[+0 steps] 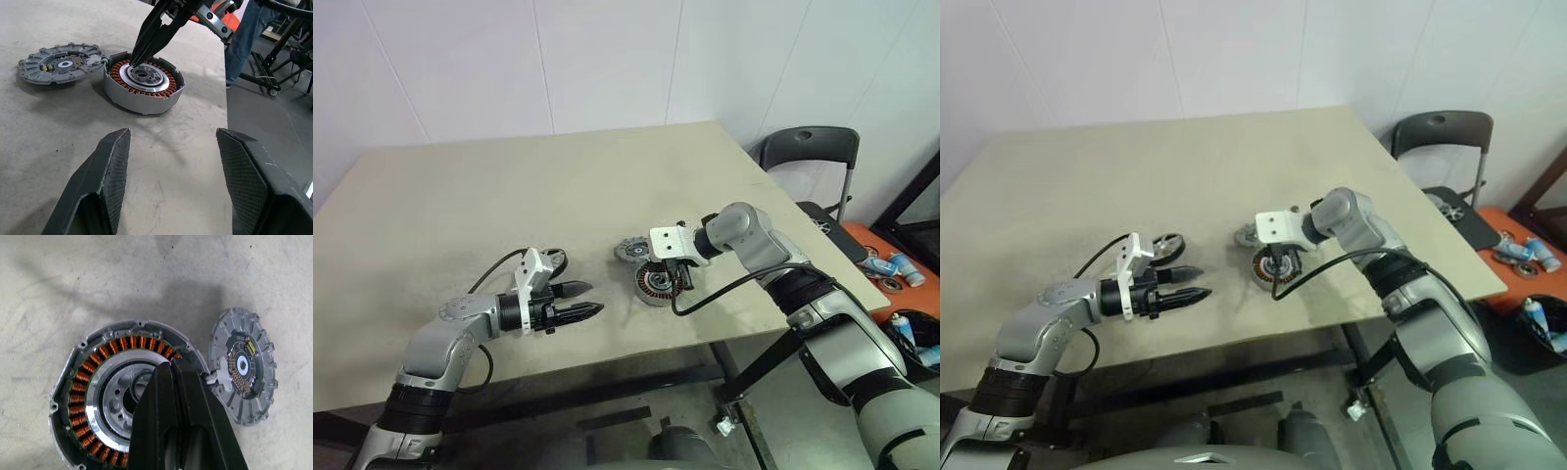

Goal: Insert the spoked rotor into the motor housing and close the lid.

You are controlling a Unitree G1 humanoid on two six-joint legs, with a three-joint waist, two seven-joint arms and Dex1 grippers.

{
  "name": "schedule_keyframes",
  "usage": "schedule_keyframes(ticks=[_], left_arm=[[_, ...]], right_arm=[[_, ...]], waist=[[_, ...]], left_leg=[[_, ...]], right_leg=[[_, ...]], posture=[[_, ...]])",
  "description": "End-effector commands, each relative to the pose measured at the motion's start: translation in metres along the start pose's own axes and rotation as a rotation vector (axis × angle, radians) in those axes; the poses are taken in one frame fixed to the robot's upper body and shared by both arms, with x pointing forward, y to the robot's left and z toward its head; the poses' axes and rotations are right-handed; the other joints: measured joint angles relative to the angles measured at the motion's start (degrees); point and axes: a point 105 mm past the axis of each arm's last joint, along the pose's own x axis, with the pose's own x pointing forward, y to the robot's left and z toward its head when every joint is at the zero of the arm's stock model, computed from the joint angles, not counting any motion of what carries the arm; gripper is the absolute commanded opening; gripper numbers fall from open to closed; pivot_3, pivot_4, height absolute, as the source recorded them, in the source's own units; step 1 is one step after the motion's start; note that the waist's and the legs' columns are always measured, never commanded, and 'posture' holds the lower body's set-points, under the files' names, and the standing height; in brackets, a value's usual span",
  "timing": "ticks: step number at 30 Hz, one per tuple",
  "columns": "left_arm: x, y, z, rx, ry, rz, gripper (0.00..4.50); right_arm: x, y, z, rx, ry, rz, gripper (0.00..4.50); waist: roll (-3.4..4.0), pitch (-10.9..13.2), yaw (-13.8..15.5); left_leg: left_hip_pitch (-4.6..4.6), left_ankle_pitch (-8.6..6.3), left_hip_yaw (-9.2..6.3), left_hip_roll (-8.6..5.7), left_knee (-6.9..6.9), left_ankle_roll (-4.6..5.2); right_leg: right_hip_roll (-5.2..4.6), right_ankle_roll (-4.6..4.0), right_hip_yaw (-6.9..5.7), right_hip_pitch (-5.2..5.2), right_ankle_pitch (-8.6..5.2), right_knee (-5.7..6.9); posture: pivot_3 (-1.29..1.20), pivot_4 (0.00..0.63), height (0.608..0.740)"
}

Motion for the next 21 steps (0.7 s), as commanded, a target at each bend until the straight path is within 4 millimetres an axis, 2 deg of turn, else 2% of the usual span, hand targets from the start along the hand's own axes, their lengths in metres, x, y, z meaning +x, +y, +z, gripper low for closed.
schedule_keyframes(ticks=[1,9,21], left_arm=[[0.003,-0.005,0.008,0.041,-0.018,-0.017,2.97],[0.008,-0.005,0.008,0.041,-0.025,-0.013,2.97],[0.012,-0.003,0.007,0.038,-0.029,0.000,2.97]], right_arm=[[-0.010,-0.008,0.001,-0.017,0.001,-0.034,0.02],[-0.008,0.002,-0.009,-0.041,0.036,0.000,0.02],[-0.006,0.010,-0.009,-0.066,0.042,0.031,0.02]], waist=[[0.00,0.00,0.00],[0.00,0.00,0.10],[0.01,0.00,0.02]], left_leg=[[0.00,0.00,0.00,0.00,0.00,0.00],[0.00,0.00,0.00,-0.01,0.00,0.00],[0.03,0.00,0.00,0.00,0.00,0.01]], right_leg=[[0.00,0.00,0.00,0.00,0.00,0.00],[0.00,0.02,0.00,0.02,0.01,0.00],[0.04,0.02,0.00,0.03,0.01,0.01]], posture=[[0.00,0.000,0.740],[0.00,0.000,0.740],[0.00,0.000,0.740]])
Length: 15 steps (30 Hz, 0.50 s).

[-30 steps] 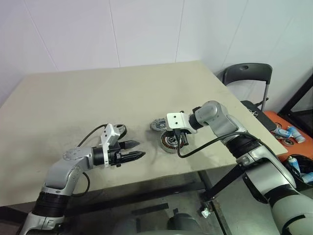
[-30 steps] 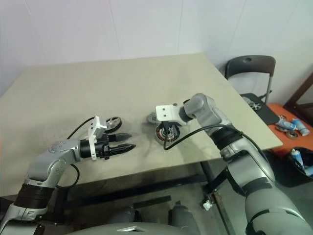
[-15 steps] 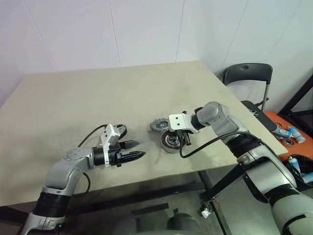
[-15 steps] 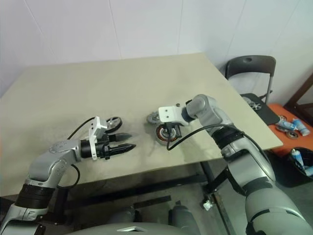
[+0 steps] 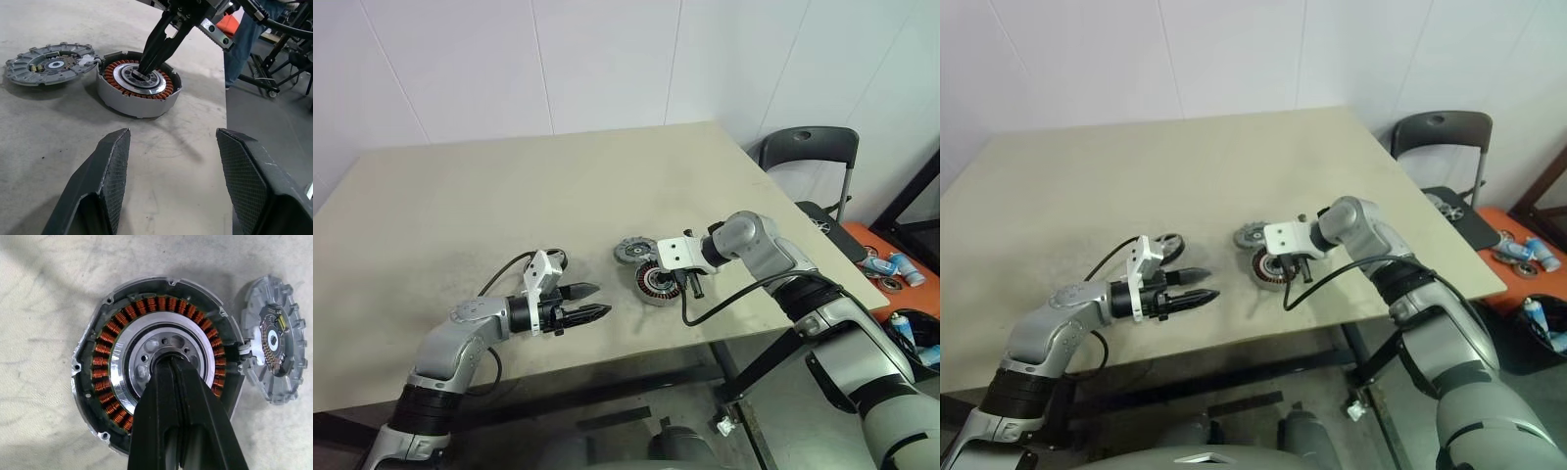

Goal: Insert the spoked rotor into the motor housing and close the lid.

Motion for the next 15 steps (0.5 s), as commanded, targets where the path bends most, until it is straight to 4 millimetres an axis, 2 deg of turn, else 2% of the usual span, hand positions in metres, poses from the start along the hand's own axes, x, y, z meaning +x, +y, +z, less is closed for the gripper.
schedule_keyframes(ticks=[1,8,15], left_arm=[[0.002,0.000,0.011,0.043,-0.024,0.001,2.97],[0.004,0.002,0.014,0.046,-0.030,0.004,2.97],[0.006,0.004,0.013,0.043,-0.035,0.004,2.97]], right_arm=[[-0.008,-0.003,0.008,-0.055,-0.006,-0.009,0.02],[-0.010,0.001,0.011,-0.091,0.004,0.017,0.02],[-0.022,0.004,0.001,-0.138,0.065,0.042,0.02]], waist=[[0.00,0.00,0.01],[0.00,0.00,0.01],[0.00,0.00,0.09]], left_leg=[[0.00,0.00,0.00,0.00,0.00,0.00],[0.00,0.00,0.00,0.00,0.00,0.00],[0.00,0.00,0.00,0.00,0.01,0.00]], right_leg=[[0.00,0.00,0.00,0.00,0.00,0.00],[0.01,0.00,0.00,-0.01,0.00,0.00],[0.01,0.01,0.00,0.00,0.00,0.00]], posture=[[0.00,0.000,0.740],[0.00,0.000,0.740],[0.00,0.000,0.740]])
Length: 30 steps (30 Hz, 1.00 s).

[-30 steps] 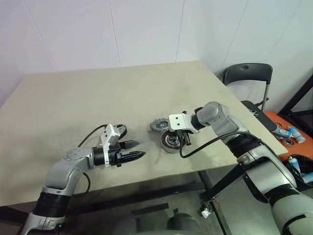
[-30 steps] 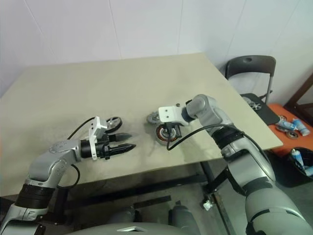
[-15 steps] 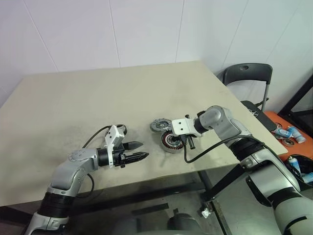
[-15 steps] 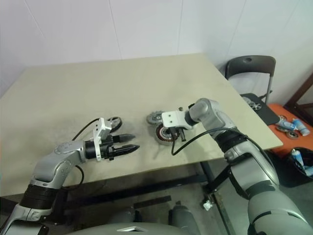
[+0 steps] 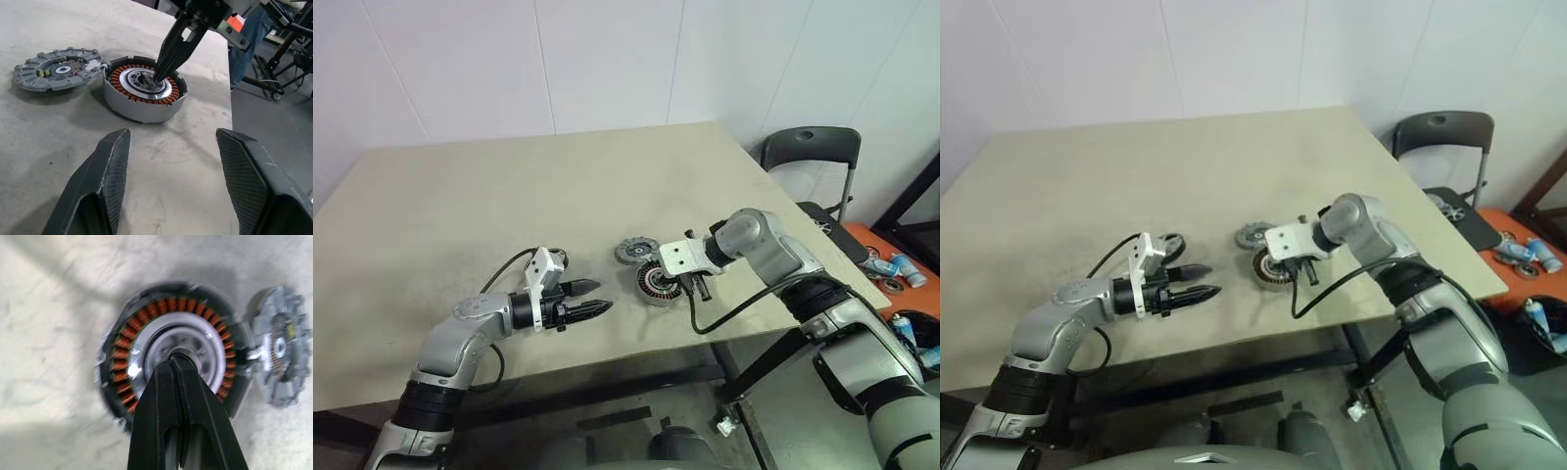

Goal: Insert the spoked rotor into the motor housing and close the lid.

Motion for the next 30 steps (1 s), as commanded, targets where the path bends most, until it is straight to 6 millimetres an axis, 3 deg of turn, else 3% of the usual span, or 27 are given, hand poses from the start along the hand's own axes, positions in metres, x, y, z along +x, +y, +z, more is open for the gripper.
schedule_keyframes(ticks=[1,10,16,23,26,30], left_arm=[[0.003,0.000,0.011,0.042,-0.030,-0.009,2.97],[0.008,0.000,0.008,0.040,-0.032,-0.012,2.97],[0.007,0.000,0.008,0.037,-0.035,-0.005,2.97],[0.007,-0.003,0.011,0.014,-0.068,0.000,2.97],[0.001,0.001,0.020,-0.004,-0.105,0.011,2.97],[-0.004,0.008,0.026,0.000,-0.125,0.030,2.97]], right_arm=[[-0.010,-0.002,0.001,-0.062,0.023,-0.009,0.02],[-0.010,-0.008,0.010,-0.031,-0.028,-0.047,0.02],[-0.026,-0.037,0.041,0.135,-0.232,-0.194,0.02],[-0.026,-0.019,0.055,0.277,-0.348,-0.273,0.02],[-0.020,-0.012,0.044,0.406,-0.366,-0.379,0.02],[-0.025,-0.021,0.026,0.585,-0.435,-0.723,0.02]], waist=[[0.00,0.00,0.01],[0.00,0.00,-0.11],[0.01,0.00,-0.24],[-0.03,-0.02,0.44],[-0.03,-0.02,0.30],[-0.04,-0.03,0.21]], left_leg=[[0.00,0.00,0.00,0.00,0.00,0.00],[0.01,0.00,0.00,0.01,0.00,0.00],[0.04,0.00,0.02,0.02,0.04,0.00],[-0.02,0.00,-0.03,-0.02,0.03,0.00],[-0.03,0.00,0.00,-0.03,0.04,0.00],[0.01,0.00,-0.01,0.02,0.05,-0.01]], right_leg=[[0.00,0.00,0.00,0.00,0.00,0.00],[0.03,0.00,0.00,0.00,0.00,0.01],[0.03,-0.01,0.05,-0.02,0.00,0.13],[-0.08,-0.01,0.01,-0.02,-0.01,0.10],[-0.11,-0.01,0.03,-0.04,0.00,0.11],[-0.02,-0.04,0.04,-0.07,-0.02,0.22]], posture=[[0.00,0.000,0.740],[0.00,0.000,0.740],[0.00,0.000,0.740],[0.00,0.000,0.740],[0.00,0.000,0.740],[0.00,0.000,0.740]])
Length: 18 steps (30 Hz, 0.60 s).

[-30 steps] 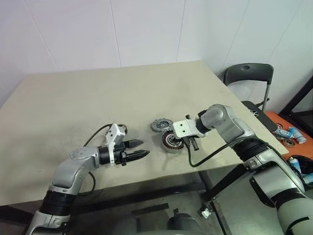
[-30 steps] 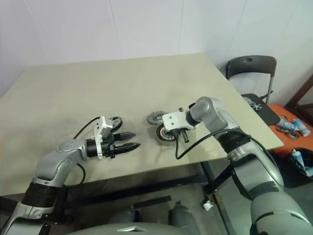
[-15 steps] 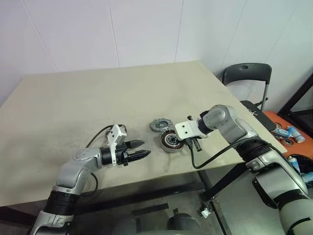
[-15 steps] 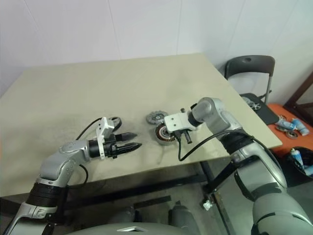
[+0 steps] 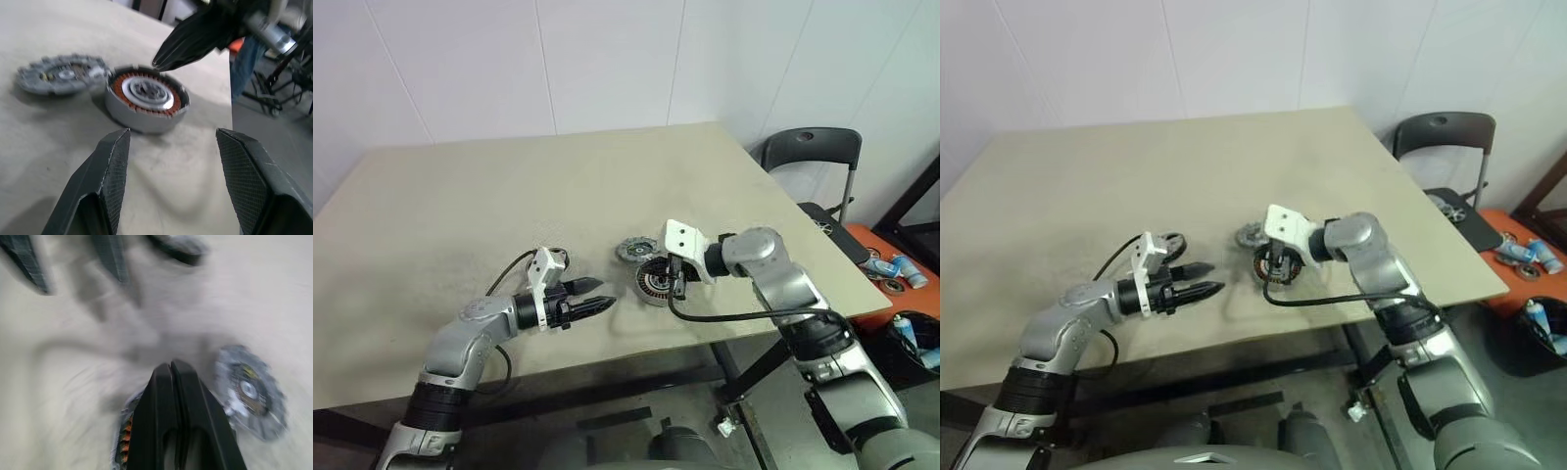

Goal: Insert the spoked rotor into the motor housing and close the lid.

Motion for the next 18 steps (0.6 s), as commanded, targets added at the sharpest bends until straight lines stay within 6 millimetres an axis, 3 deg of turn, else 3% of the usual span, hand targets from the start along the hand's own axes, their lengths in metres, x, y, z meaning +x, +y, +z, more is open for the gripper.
schedule_keyframes(ticks=[1,3,8,12,18], left_arm=[[-0.003,0.003,0.019,0.049,-0.041,0.003,2.97],[-0.002,0.005,0.020,0.054,-0.038,0.005,2.97],[0.004,0.005,0.023,0.057,-0.031,-0.010,2.97],[0.004,0.006,0.023,0.059,-0.022,-0.022,2.97],[0.006,0.011,0.026,0.064,-0.018,-0.024,2.97]], right_arm=[[-0.016,-0.026,0.012,0.069,-0.144,-0.318,0.02],[-0.024,-0.029,0.003,0.147,-0.162,-0.411,0.02],[-0.028,-0.009,-0.010,0.262,-0.160,-0.418,0.02],[-0.023,0.010,-0.014,0.273,-0.130,-0.352,0.02],[-0.018,0.015,-0.012,0.245,-0.106,-0.297,0.02]], waist=[[0.02,0.01,-0.04],[0.03,0.02,-0.07],[0.02,0.01,-0.08],[0.02,0.02,-0.29],[0.02,0.02,-0.26]], left_leg=[[0.00,0.00,0.00,0.00,0.00,-0.01],[0.00,0.01,0.01,-0.02,0.00,-0.02],[-0.01,0.01,0.06,-0.05,0.00,-0.02],[0.01,0.01,0.03,-0.04,0.00,-0.01],[0.02,0.01,0.05,-0.04,0.00,-0.01]], right_leg=[[0.01,0.00,0.00,-0.01,0.00,0.03],[0.04,0.00,0.00,-0.02,0.00,0.04],[0.02,0.04,0.04,0.01,0.00,-0.02],[0.08,0.03,0.04,0.01,0.00,-0.01],[0.10,0.03,0.05,0.02,-0.01,-0.01]], posture=[[0.00,0.000,0.740],[0.00,0.000,0.740],[0.00,0.000,0.740],[0.00,0.000,0.740],[0.00,0.000,0.740]])
